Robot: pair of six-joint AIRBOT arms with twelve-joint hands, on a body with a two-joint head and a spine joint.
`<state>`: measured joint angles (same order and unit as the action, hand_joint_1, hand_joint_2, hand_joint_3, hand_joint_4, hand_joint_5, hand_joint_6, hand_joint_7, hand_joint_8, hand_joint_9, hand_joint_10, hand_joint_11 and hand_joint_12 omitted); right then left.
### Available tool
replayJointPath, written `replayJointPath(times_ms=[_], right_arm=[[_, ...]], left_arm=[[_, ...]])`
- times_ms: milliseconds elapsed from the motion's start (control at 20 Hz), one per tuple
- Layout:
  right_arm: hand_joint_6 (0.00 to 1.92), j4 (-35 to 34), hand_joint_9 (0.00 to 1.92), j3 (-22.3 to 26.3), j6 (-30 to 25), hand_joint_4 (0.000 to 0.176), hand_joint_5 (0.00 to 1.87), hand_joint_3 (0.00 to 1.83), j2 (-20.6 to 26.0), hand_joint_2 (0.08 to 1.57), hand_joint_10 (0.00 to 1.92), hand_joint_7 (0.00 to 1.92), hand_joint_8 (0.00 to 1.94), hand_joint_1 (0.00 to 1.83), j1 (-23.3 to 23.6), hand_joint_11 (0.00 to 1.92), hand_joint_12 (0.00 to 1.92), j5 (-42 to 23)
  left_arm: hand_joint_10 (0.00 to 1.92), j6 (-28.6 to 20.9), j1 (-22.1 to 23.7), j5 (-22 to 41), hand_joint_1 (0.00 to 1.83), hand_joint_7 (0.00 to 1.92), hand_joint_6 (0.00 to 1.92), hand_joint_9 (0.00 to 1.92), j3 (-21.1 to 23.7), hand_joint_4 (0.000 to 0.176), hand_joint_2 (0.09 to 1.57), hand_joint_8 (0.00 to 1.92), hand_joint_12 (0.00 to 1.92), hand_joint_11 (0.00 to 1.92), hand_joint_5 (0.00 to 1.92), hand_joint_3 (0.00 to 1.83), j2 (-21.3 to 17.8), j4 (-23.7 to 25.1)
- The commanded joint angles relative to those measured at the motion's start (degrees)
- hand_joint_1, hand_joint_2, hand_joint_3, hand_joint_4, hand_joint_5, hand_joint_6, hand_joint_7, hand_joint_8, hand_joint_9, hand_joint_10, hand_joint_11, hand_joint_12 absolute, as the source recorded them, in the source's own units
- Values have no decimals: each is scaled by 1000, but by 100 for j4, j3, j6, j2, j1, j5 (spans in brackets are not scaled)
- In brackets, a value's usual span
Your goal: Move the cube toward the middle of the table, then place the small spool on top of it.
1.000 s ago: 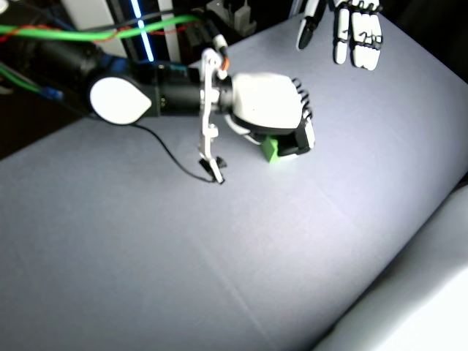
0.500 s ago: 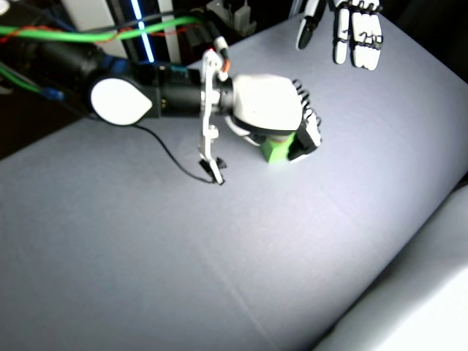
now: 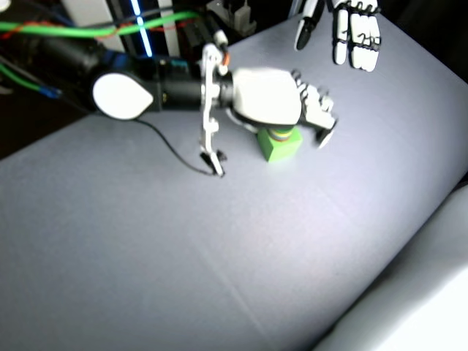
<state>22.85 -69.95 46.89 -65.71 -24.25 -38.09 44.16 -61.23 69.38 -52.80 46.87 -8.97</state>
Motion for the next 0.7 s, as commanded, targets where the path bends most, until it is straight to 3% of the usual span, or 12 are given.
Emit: replayJointPath(times_ms=[0,50,100,150,200,250,350,400,450,550,600,650], right_arm=[[0,-327,170,63,34,96,7,9,230,992,0,112,0,717,-70,0,817,-910],[0,-430,122,156,28,106,1,0,394,972,9,94,1,638,-162,0,640,-1101],[2,-701,133,300,-19,101,10,0,658,960,11,118,5,696,-452,0,577,-1531],[1,-982,101,385,-183,63,23,5,847,1013,5,95,3,753,-779,0,437,-2005],[1,-1095,101,405,-301,63,23,5,914,1013,5,95,3,753,-926,0,437,-2257],[7,-1284,107,431,-461,39,42,4,996,1022,6,120,10,785,-1176,0,432,-2600],[0,-1786,102,521,-660,72,10,15,1054,1131,1,128,2,623,-1749,0,254,-3476],[0,-2054,100,594,-662,81,5,13,1067,1173,0,122,0,519,-2046,0,212,-3883],[2,-2258,108,666,-662,78,10,18,1085,1205,3,116,0,357,-2316,31,225,-4213],[1,-2718,130,902,-661,48,37,0,1224,1249,0,124,1,234,-2916,6,419,-5116],[0,-2907,182,1013,-659,88,61,0,1314,1204,3,173,1,166,-3173,43,506,-5515],[0,-3047,182,1078,-649,88,61,0,1367,1204,3,173,1,166,-3345,43,506,-5776]], left_arm=[[2,-87,26,955,888,52,0,34,12,152,967,0,346,0,105,1,-61,-34],[1,-130,8,1057,859,48,0,29,17,153,982,0,318,0,101,4,-76,-41],[2,-197,-38,1300,865,57,2,36,32,154,983,2,277,0,110,2,-100,-73],[0,-278,-125,1542,809,5,3,3,35,174,1000,0,87,0,27,3,-106,-138],[0,-313,-167,1668,809,5,3,3,36,174,1000,0,87,0,27,3,-106,-173],[0,-342,-219,1852,799,0,0,0,48,175,998,0,65,1,5,1,-108,-219],[7,-343,-307,2197,724,0,0,19,84,158,1003,0,89,56,0,3,-102,-338],[14,-343,-350,2345,710,2,0,41,93,143,1002,1,104,78,0,2,-86,-401],[2,-344,-386,2452,707,10,0,55,97,130,1000,0,270,15,0,1,-65,-451],[0,-383,-426,2736,662,0,0,15,97,171,1004,0,309,0,0,3,-2,-554],[0,-390,-431,2856,553,12,0,29,97,176,975,0,411,0,0,3,24,-582],[0,-399,-432,2943,553,12,0,29,97,176,975,0,411,0,0,3,40,-596]])
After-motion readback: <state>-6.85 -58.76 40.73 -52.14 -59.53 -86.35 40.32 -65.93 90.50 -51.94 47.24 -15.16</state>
